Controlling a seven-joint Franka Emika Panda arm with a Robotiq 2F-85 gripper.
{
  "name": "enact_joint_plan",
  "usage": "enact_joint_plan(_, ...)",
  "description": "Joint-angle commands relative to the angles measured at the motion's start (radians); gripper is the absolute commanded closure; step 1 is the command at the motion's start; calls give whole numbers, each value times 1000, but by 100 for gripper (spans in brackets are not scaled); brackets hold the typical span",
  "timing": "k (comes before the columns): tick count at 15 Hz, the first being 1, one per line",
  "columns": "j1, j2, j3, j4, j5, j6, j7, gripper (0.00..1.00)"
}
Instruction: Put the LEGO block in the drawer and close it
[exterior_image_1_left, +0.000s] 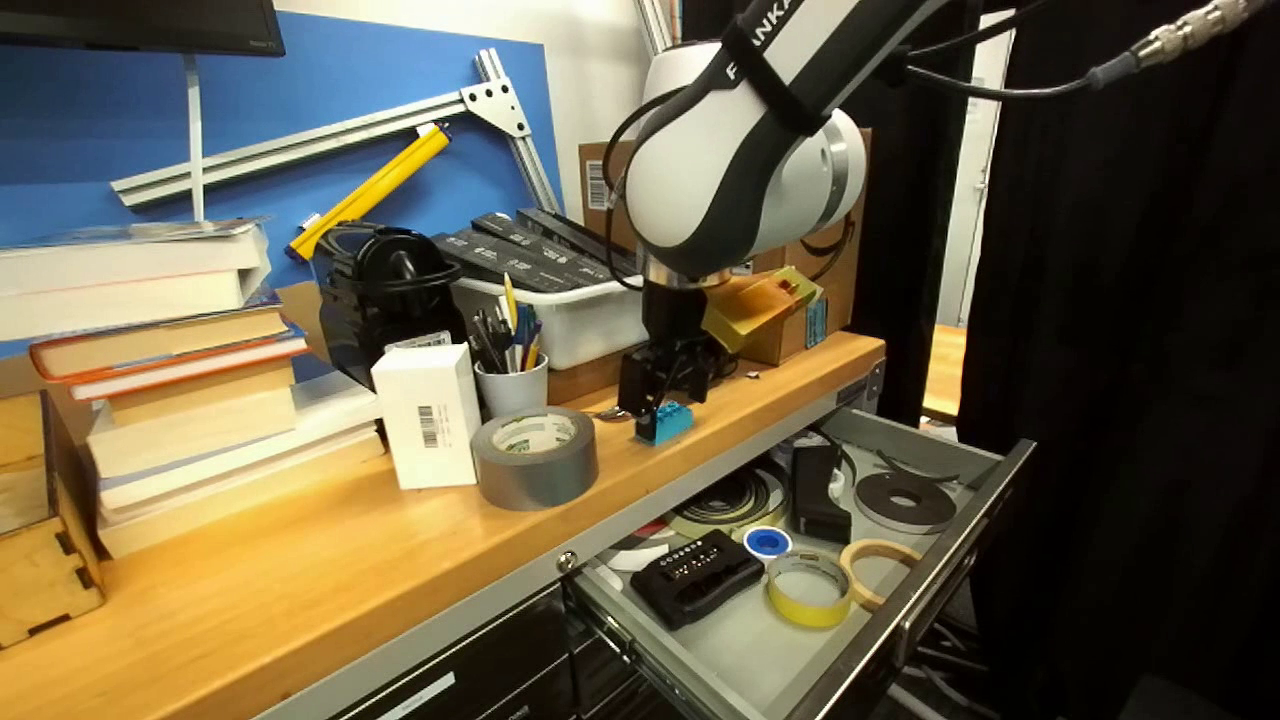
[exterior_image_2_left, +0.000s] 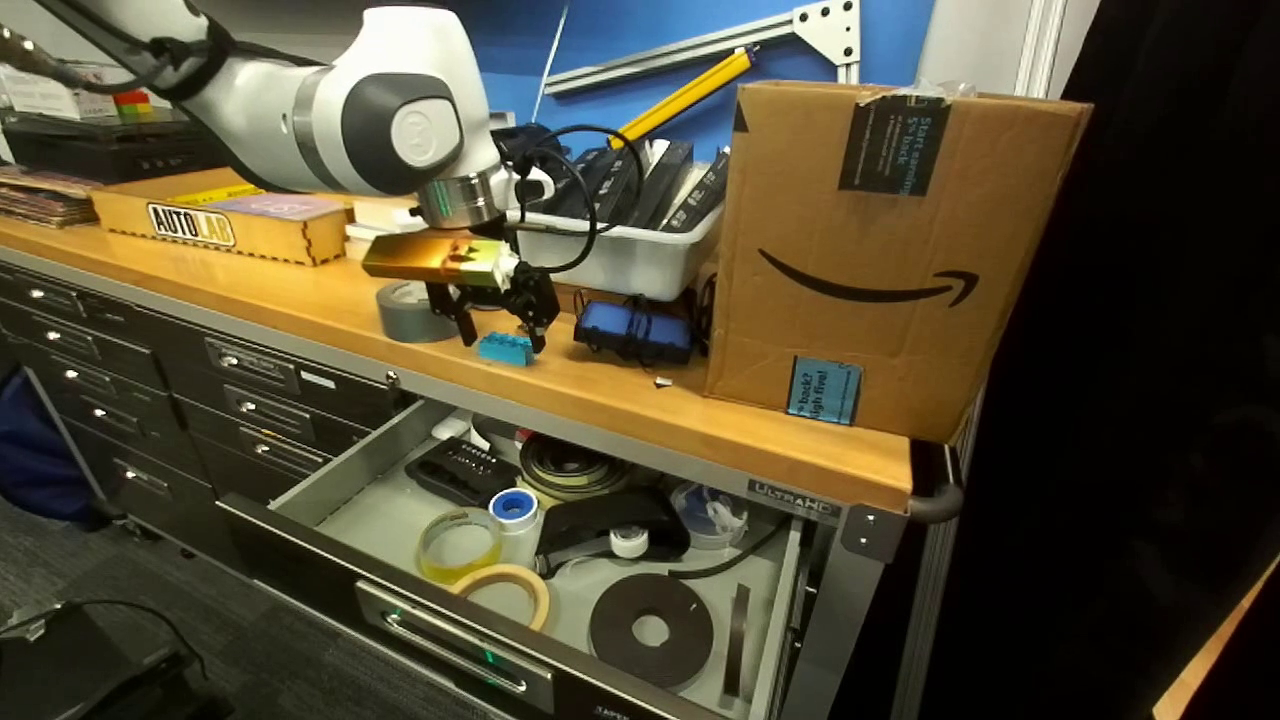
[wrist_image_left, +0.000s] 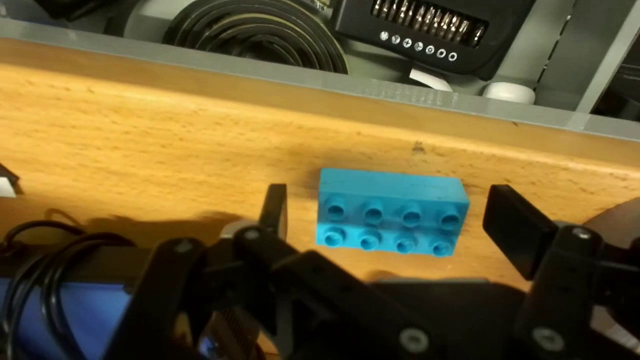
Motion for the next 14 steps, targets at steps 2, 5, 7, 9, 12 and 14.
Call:
enact_joint_plan(2,-18,28,13,39,-7,-4,20,13)
enact_joint_plan(5,-22,10,17,22,28,-26,-3,42)
enact_joint_plan(7,-25,-27,12,-1,23,-52,-7,54)
enact_joint_plan(9,-36,-80,2,-32,3,-140,-20,54)
enact_joint_plan(12,-70,-150,-21,-99,40,-244,-61,54)
enact_joint_plan(14,-90,-171,-39,-152,59,-262,-89,54)
